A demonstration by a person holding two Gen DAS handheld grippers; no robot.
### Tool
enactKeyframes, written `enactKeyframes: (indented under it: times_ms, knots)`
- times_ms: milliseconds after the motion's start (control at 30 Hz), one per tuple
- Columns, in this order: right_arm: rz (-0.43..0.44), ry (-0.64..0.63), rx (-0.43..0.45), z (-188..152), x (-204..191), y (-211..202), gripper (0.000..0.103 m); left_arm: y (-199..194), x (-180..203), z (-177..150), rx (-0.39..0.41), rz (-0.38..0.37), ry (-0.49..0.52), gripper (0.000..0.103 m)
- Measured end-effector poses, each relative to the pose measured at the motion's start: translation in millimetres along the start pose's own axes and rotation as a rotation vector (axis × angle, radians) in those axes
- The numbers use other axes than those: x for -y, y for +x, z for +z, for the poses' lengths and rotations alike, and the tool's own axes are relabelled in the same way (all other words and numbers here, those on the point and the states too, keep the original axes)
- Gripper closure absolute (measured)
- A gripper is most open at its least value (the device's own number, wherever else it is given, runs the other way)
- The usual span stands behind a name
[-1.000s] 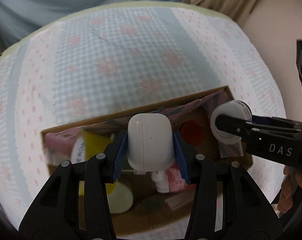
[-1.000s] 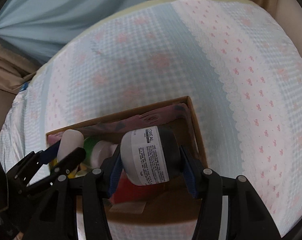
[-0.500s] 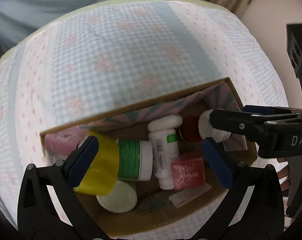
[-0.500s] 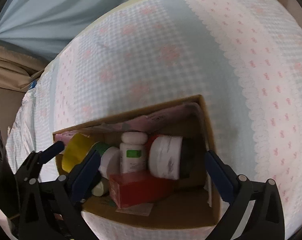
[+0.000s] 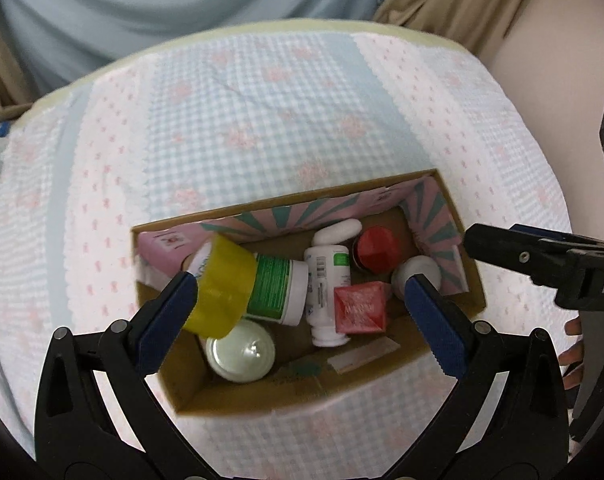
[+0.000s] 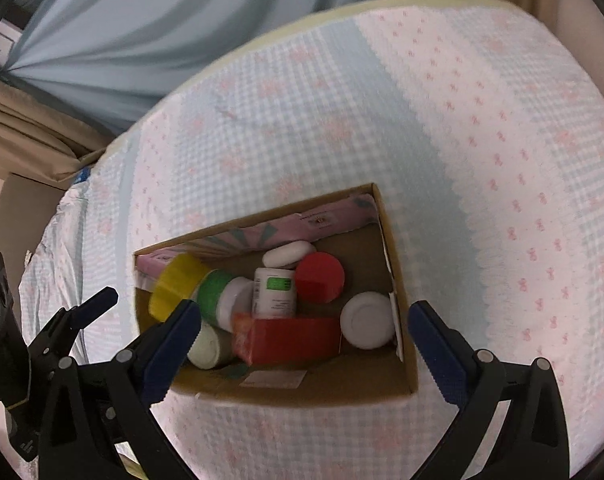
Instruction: Organize rigid objects
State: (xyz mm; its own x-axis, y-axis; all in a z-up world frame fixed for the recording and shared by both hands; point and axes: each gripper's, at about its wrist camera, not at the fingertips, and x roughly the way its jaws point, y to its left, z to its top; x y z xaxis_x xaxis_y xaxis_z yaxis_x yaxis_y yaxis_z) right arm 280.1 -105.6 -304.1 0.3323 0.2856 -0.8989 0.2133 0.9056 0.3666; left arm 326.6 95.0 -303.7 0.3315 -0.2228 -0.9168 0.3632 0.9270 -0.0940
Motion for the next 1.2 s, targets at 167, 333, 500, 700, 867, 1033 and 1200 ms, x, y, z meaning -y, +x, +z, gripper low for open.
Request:
enactKeyframes:
  times_ms: [167,333,500,700,867,1033,1200]
  knots:
    - [-0.007,-0.050,0.058,-13,-17,-56,0.000,-60,5,-8,0.058,0.038,-0.041,0.000]
    - [-0.042,-0.108,0.150,-21,-37,-130,0.000,-135,16,-10,0.157,0.097,-0.039,0.000]
    - [-0.106,-0.200,0.288,-38,-61,-221,0.000,-219,28,-19,0.265,0.130,-0.078,0.000]
    - [-0.183,-0.285,0.408,-72,-72,-290,0.000,-308,51,-50,0.435,0.153,-0.132,0.000]
    - [-0.206,-0.316,0.497,-100,-66,-325,0.000,-347,75,-80,0.533,0.222,-0.134,0.000]
    - [-0.199,-0.323,0.538,-119,-55,-336,0.000,-360,92,-95,0.578,0.229,-0.133,0.000]
    - [-0.202,-0.315,0.564,-125,-45,-345,0.000,-370,106,-104,0.612,0.233,-0.128,0.000]
